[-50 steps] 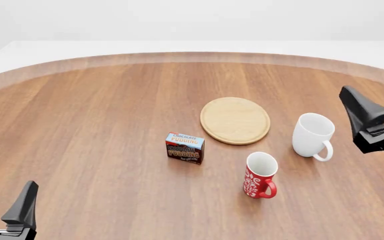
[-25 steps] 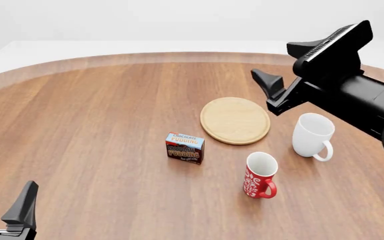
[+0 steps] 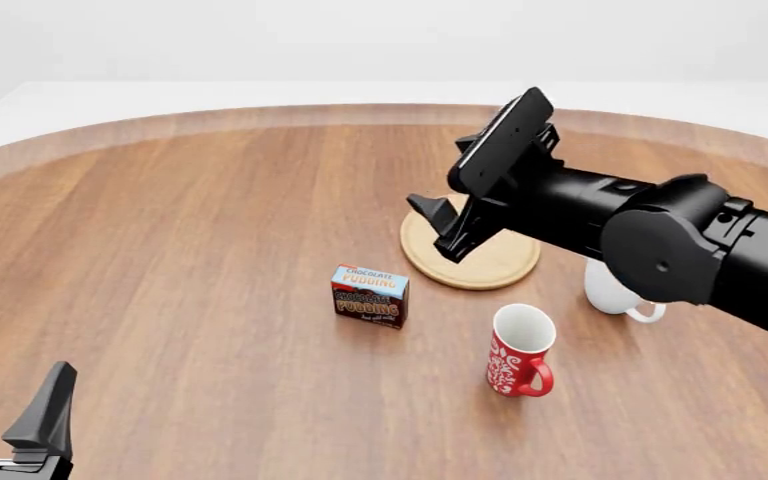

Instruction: Put the chocolate pudding to the left of the plate.

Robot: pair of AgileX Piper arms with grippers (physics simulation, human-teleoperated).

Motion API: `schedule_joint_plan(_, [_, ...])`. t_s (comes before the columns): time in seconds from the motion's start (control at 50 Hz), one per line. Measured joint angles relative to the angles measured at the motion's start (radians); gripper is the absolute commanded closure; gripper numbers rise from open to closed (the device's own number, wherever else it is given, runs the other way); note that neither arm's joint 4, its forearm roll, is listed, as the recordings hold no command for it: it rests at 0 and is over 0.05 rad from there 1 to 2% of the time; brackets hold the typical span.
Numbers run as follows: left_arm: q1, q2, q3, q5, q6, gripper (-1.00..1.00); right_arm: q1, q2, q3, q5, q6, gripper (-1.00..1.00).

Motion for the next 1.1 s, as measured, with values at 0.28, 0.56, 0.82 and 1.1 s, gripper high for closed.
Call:
schedule_joint_plan(0.28, [0.0,0.0,0.0,0.0,0.0,-1.0,0.037,0.093,0.002,-0.017,-0.009,-1.0])
schedule_joint_plan(0.56, [0.0,0.0,0.0,0.0,0.0,-1.0,0.068,0.158,0.021,-0.048,-0.004,-1.0])
schedule_joint_plan(0.82, [0.0,0.0,0.0,0.0,0.0,-1.0,0.076,0.201,0.042,-0.083,0.008,-1.0])
schedule_joint_plan(1.1, [0.0,0.0,0.0,0.0,0.0,-1.0,0.07,0.261,0.043,-0.122,0.021,-1.0])
